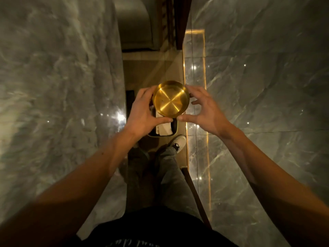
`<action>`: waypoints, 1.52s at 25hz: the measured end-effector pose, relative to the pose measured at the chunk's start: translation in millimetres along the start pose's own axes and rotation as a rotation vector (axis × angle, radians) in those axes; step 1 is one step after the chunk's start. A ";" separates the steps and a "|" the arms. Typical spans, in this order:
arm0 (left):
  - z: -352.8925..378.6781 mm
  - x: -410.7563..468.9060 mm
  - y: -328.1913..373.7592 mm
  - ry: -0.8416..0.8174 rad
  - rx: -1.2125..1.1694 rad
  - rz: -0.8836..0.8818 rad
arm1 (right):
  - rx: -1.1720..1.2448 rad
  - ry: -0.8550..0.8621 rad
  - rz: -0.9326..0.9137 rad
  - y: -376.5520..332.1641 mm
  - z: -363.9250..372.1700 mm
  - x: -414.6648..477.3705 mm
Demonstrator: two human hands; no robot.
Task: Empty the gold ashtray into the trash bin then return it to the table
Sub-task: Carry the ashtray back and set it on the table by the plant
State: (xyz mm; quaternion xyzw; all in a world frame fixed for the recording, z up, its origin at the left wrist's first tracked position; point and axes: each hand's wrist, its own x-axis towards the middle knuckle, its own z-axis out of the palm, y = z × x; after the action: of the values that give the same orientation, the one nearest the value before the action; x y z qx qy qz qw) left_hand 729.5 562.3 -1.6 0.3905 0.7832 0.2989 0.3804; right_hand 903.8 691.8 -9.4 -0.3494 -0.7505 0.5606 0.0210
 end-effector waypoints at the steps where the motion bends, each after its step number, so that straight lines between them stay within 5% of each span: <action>1: -11.1 -4.8 0.0 0.020 0.000 0.012 | -0.007 -0.005 -0.016 -13.4 3.9 1.8; 8: -97.2 -45.5 -19.2 0.157 -0.071 0.077 | -0.069 0.039 -0.093 -95.6 57.8 11.8; 23: -286.5 -133.2 -134.2 0.174 -0.150 0.191 | -0.140 0.189 -0.227 -252.5 250.7 12.0; 38: -333.6 -211.1 -186.0 0.371 -0.113 0.082 | -0.091 0.030 -0.364 -276.6 335.4 22.1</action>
State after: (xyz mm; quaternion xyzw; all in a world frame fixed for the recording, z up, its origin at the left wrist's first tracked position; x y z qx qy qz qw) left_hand 467.0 232.0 109.9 0.3383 0.8052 0.4247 0.2385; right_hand 606.7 391.4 95.2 -0.2167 -0.8255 0.5077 0.1175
